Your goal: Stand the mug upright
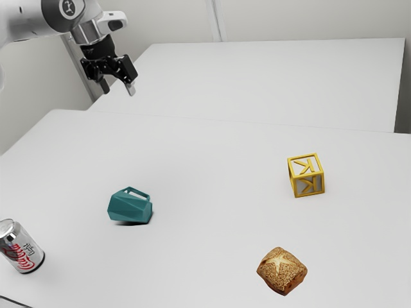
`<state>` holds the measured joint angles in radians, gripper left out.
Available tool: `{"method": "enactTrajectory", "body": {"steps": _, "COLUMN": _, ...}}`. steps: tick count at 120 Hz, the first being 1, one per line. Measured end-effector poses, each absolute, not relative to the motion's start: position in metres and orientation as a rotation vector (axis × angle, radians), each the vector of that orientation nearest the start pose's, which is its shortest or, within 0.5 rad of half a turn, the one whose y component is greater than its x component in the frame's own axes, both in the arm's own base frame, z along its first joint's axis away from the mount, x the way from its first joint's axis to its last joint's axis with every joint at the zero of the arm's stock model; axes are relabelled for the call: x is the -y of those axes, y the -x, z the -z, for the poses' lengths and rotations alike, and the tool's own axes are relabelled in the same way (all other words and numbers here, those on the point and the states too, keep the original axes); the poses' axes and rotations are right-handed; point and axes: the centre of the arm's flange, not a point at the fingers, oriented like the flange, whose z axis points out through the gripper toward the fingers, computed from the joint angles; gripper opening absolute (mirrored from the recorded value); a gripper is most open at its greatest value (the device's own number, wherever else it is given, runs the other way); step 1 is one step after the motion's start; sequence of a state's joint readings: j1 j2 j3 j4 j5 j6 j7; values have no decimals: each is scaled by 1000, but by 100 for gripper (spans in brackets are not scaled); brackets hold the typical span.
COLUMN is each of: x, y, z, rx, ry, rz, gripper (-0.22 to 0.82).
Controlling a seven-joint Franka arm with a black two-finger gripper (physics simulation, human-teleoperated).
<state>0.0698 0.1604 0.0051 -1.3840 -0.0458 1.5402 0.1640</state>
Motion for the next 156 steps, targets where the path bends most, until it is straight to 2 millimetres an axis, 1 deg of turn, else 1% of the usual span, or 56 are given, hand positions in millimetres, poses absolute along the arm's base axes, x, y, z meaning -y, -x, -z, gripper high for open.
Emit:
{"method": "enactTrajectory", "body": {"steps": 31, "x": -39, "y": -599, "z": -616, "rx": -143, "ry": 3186, "rz": -8, "gripper": 60}}
{"method": "enactTrajectory", "body": {"steps": 43, "x": -40, "y": -595, "z": -610, "rx": -139, "ry": 3191, "rz": -36, "gripper": 60}}
{"method": "enactTrajectory", "body": {"steps": 47, "x": -39, "y": -589, "z": -606, "rx": -138, "ry": 3197, "rz": -56, "gripper": 60}}
{"method": "enactTrajectory", "body": {"steps": 54, "x": -42, "y": -573, "z": -602, "rx": -119, "ry": 3230, "rz": -88, "gripper": 60}}
{"method": "enactTrajectory", "body": {"steps": 72, "x": -73, "y": -537, "z": -591, "rx": -11, "ry": 3389, "rz": -131, "gripper": 60}}
{"method": "enactTrajectory", "body": {"steps": 80, "x": -90, "y": -527, "z": -574, "rx": 38, "ry": 3481, "rz": -165, "gripper": 60}}
{"method": "enactTrajectory", "body": {"steps": 85, "x": -102, "y": -516, "z": -561, "rx": 79, "ry": 3536, "rz": -176, "gripper": 60}}
{"method": "enactTrajectory", "body": {"steps": 92, "x": -124, "y": -504, "z": -547, "rx": 152, "ry": 3595, "rz": -147, "gripper": 60}}
{"method": "enactTrajectory", "body": {"steps": 101, "x": -146, "y": -492, "z": -518, "rx": 237, "ry": 3654, "rz": -113, "gripper": 60}}
{"method": "enactTrajectory", "body": {"steps": 116, "x": -157, "y": -491, "z": -489, "rx": 250, "ry": 3694, "rz": -31, "gripper": 60}}
{"method": "enactTrajectory", "body": {"steps": 129, "x": -164, "y": -479, "z": -444, "rx": 310, "ry": 3754, "rz": -4, "gripper": 60}}
{"method": "enactTrajectory", "body": {"steps": 143, "x": -186, "y": -462, "z": -410, "rx": 397, "ry": 3781, "rz": 41, "gripper": 60}}
{"method": "enactTrajectory", "body": {"steps": 149, "x": -196, "y": -458, "z": -390, "rx": 440, "ry": 3781, "rz": 22, "gripper": 60}}
{"method": "enactTrajectory", "body": {"steps": 156, "x": -207, "y": -456, "z": -371, "rx": 496, "ry": 3788, "rz": 24, "gripper": 60}}
